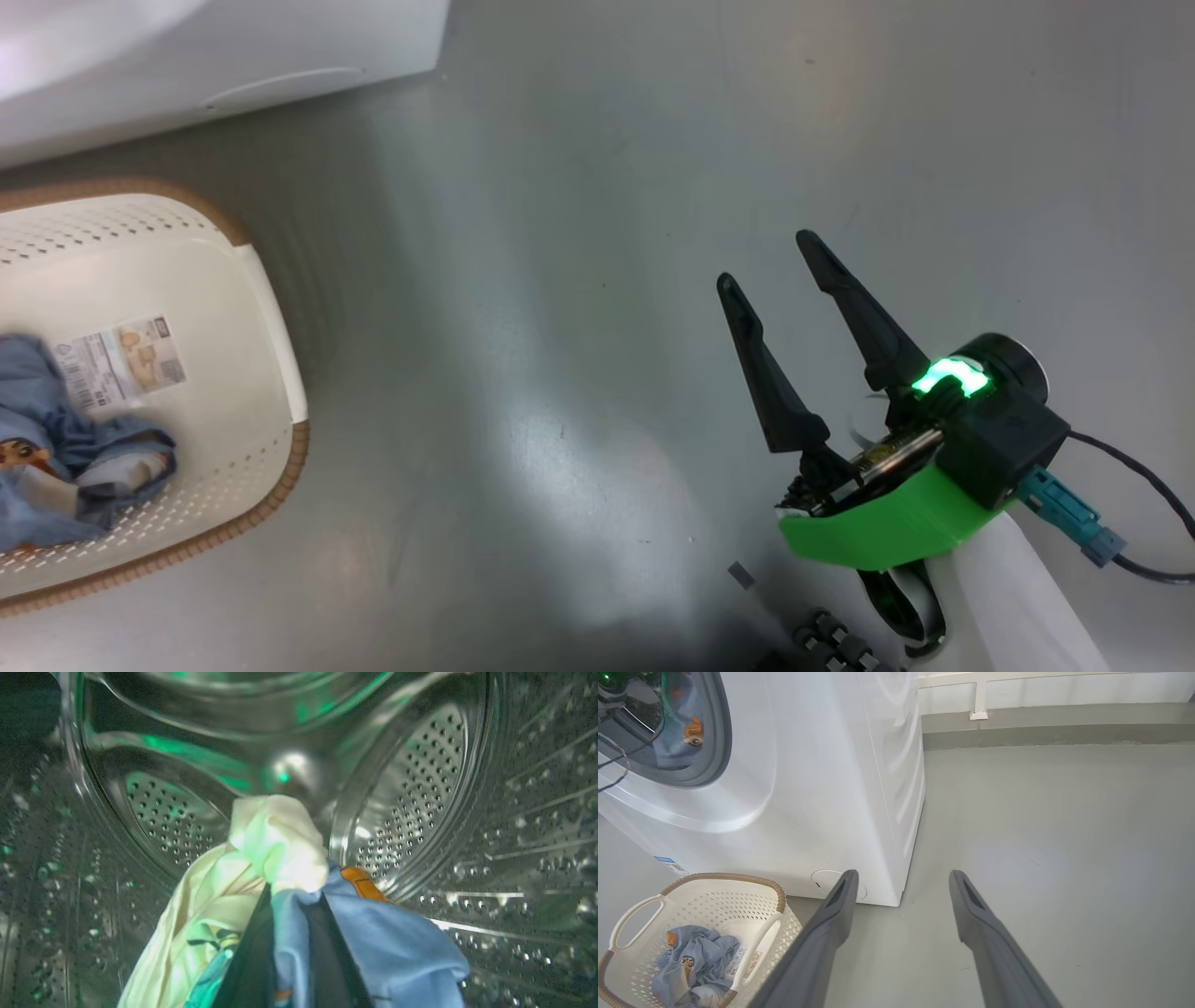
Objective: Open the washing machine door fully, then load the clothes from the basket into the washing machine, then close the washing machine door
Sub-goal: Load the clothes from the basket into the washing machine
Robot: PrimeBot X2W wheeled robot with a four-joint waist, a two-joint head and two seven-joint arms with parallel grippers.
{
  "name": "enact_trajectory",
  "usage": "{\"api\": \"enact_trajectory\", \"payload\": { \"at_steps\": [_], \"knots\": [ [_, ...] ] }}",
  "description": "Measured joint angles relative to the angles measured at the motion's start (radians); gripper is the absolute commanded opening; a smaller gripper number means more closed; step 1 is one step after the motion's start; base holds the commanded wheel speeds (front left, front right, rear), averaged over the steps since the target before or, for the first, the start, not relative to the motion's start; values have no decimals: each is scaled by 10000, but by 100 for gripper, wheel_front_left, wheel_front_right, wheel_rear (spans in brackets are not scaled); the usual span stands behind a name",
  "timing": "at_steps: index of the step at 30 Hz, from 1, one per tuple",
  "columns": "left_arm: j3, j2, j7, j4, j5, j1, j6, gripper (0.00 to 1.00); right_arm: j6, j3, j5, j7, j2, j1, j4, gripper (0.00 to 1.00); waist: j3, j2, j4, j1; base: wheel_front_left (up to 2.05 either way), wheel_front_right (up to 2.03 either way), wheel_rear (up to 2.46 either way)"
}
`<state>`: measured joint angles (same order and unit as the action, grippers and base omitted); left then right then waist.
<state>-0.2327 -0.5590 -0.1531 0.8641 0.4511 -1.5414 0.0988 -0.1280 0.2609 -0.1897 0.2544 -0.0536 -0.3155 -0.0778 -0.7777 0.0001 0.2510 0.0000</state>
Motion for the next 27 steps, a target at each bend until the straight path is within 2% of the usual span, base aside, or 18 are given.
{"api": "enact_trajectory", "payload": {
  "at_steps": [6, 12, 14, 15, 16, 17, 18, 27],
  "knots": [
    [88, -13, -920, 46, -288, -748, -201, 0, 0, 100, -54, 0, 0, -187, -15, 100, -164, 0, 73, 0, 0, 0, 0],
    [48, 81, -959, 826, -265, -805, -213, 0, 0, 125, -54, 2, 2, -189, -17, 100, -304, 0, 28, 0, 0, 0, 0],
    [2, 213, -792, 1174, -190, -802, -63, 0, 0, 115, -56, 2, 0, -195, -2, 100, -339, 0, -15, 0, 0, 0, 0],
    [4, 299, -744, 1348, -123, -791, -59, 33, 0, 115, -58, 2, 0, -205, 17, 100, -349, 0, -33, 0, 0, 0, 0],
    [-8, 374, -652, 1492, -69, -779, -50, 33, 0, 115, -58, 2, 2, -228, 36, 100, -353, 0, -51, 0, 0, 0, 0],
    [-42, 420, -573, 1605, -42, -779, -25, 87, 0, 111, -58, 2, 0, -273, 46, 100, -358, 0, -69, 0, 0, 0, 0],
    [-94, 437, -552, 1662, -10, -783, 36, 100, 0, 102, -58, 2, 0, -336, 52, 100, -365, 0, -87, 0, 0, 0, 0],
    [-510, 397, -807, 1956, -167, -788, 134, 100, 0, 35, -58, 27, 0, -419, 102, 100, -282, 0, -214, 0, 0, 0, 0]
  ]
}}
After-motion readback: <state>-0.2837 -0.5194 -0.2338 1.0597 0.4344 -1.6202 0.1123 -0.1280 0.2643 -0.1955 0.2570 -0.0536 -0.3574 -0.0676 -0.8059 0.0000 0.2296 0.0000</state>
